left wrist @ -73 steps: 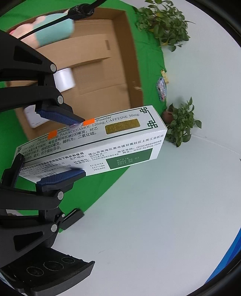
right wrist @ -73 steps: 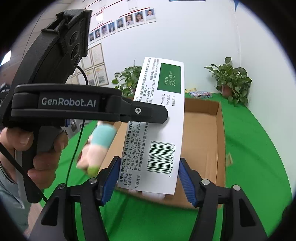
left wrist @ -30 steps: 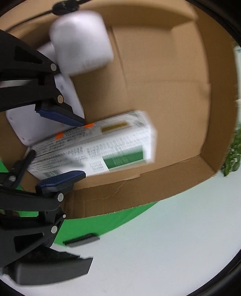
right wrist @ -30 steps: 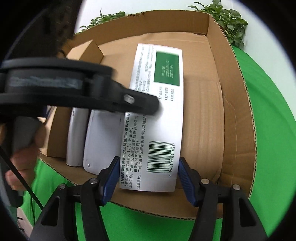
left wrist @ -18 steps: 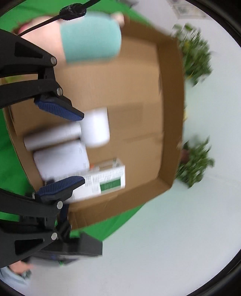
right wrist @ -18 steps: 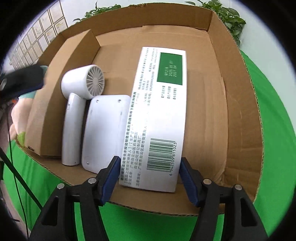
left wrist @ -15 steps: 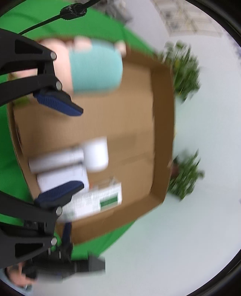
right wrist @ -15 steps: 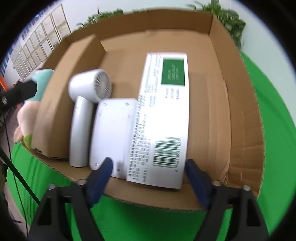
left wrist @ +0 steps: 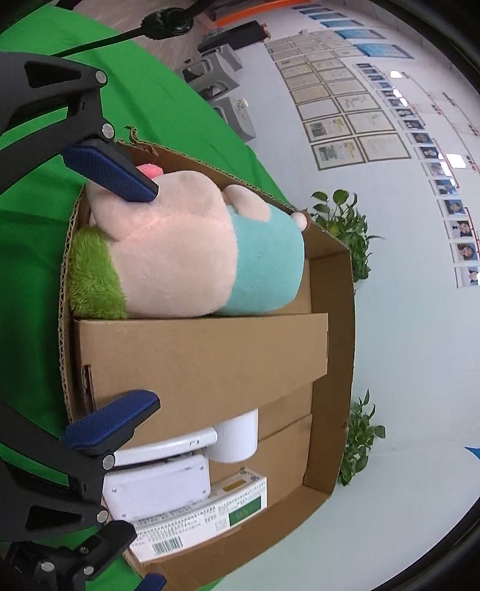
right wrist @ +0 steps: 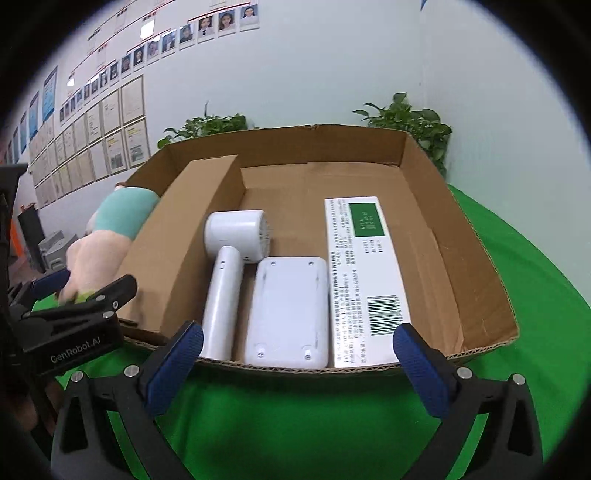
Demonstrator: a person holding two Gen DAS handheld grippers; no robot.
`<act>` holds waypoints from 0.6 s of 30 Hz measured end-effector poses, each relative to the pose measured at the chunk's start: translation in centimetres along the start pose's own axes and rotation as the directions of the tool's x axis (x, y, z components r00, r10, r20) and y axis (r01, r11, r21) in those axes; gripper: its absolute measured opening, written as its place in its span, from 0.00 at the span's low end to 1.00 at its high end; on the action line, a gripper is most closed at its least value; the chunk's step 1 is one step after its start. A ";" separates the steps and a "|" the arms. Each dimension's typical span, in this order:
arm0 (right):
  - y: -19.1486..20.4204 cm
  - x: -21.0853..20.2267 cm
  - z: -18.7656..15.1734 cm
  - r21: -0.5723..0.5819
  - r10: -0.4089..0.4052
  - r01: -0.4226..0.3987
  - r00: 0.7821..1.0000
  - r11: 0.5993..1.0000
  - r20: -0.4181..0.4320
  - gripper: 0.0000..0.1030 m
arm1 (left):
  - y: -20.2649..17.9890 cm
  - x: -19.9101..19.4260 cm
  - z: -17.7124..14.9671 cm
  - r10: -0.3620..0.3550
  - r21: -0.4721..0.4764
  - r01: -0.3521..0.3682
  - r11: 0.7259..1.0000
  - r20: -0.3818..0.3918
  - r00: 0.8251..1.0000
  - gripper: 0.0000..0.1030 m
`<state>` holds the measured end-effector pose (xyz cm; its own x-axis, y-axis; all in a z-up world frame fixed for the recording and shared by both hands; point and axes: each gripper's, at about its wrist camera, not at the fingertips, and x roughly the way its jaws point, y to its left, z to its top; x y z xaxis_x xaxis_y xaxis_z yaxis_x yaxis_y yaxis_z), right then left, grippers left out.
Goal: Organize objects
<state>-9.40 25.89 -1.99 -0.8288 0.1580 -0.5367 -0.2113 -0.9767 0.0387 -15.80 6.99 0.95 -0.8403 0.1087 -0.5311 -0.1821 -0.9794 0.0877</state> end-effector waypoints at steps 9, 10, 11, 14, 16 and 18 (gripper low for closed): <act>0.1 0.0 -0.1 -0.044 -0.032 0.032 0.999 0.998 0.003 1.00 | 0.1 0.0 -1.0 -0.001 -0.017 0.002 1.000 0.064 0.998 1.00; 0.0 0.0 -0.1 -0.041 -0.029 0.029 1.000 0.999 0.004 1.00 | 0.1 0.0 -1.0 -0.003 -0.018 0.004 1.000 0.063 0.998 1.00; -0.1 0.1 0.0 -0.039 -0.028 0.028 1.000 0.999 0.004 1.00 | 0.2 -0.1 -1.0 -0.005 -0.019 0.006 1.000 0.062 0.998 1.00; 0.1 0.3 -0.1 -0.049 -0.041 0.041 0.999 0.998 -0.002 1.00 | 0.1 -0.1 -1.0 -0.003 -0.017 0.004 1.000 0.062 0.998 1.00; 0.2 0.5 -0.1 -0.056 -0.048 0.048 0.999 0.997 -0.009 1.00 | 0.3 -0.1 -1.0 -0.006 -0.019 0.007 1.000 0.061 0.998 1.00; 0.3 0.5 -0.1 -0.059 -0.050 0.049 0.999 0.997 -0.012 1.00 | 0.3 -0.1 -1.0 -0.005 -0.018 0.006 1.000 0.060 0.998 1.00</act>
<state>-9.82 25.65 -2.31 -0.8112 0.2048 -0.5478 -0.2210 -0.9746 -0.0371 -15.25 6.54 0.19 -0.8686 0.1234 -0.4800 -0.1780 -0.9816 0.0698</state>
